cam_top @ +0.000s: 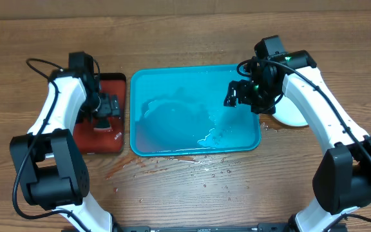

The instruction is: Clean dirty plates on tray and stack at the side

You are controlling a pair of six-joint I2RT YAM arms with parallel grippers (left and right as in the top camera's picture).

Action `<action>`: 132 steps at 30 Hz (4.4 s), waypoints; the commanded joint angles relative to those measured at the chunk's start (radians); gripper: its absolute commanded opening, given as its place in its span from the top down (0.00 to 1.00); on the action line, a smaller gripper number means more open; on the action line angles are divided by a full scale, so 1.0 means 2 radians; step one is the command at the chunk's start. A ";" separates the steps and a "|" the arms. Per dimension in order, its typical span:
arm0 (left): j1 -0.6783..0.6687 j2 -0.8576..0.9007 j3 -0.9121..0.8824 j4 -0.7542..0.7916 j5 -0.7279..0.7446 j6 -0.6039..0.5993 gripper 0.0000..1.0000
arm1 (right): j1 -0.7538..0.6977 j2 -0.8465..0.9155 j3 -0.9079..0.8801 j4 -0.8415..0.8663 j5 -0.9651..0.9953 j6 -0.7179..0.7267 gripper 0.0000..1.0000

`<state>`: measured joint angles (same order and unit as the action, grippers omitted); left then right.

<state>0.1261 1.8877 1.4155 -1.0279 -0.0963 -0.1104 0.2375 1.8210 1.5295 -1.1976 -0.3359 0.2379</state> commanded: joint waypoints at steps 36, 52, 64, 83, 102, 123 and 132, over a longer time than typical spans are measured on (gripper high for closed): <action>-0.001 -0.087 0.304 -0.243 0.110 -0.004 0.00 | 0.001 -0.429 0.113 -0.102 0.128 -0.015 0.00; -0.001 -0.087 0.304 -0.243 0.110 -0.005 0.00 | -0.038 -0.543 -0.178 0.174 0.134 -0.017 0.00; -0.001 -0.087 0.304 -0.243 0.110 -0.005 0.00 | -0.047 -0.781 -0.605 0.498 0.058 -0.063 0.00; -0.001 -0.087 0.304 -0.243 0.110 -0.004 0.00 | -0.047 -0.909 -0.760 0.567 0.047 -0.067 0.00; -0.001 -0.087 0.304 -0.243 0.110 -0.005 0.00 | -0.047 -0.909 -0.761 0.570 0.049 -0.067 0.00; -0.019 -0.325 0.303 -0.260 0.016 0.021 0.00 | -0.047 -0.909 -0.761 0.570 0.049 -0.067 0.00; -0.019 -0.494 0.183 -0.148 0.032 0.022 0.00 | -0.047 -0.909 -0.761 0.570 0.049 -0.067 0.00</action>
<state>0.0975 0.9710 1.9022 -1.3743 -0.0345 -0.0929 0.1497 0.0147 0.0200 -0.0666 -0.2321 0.1040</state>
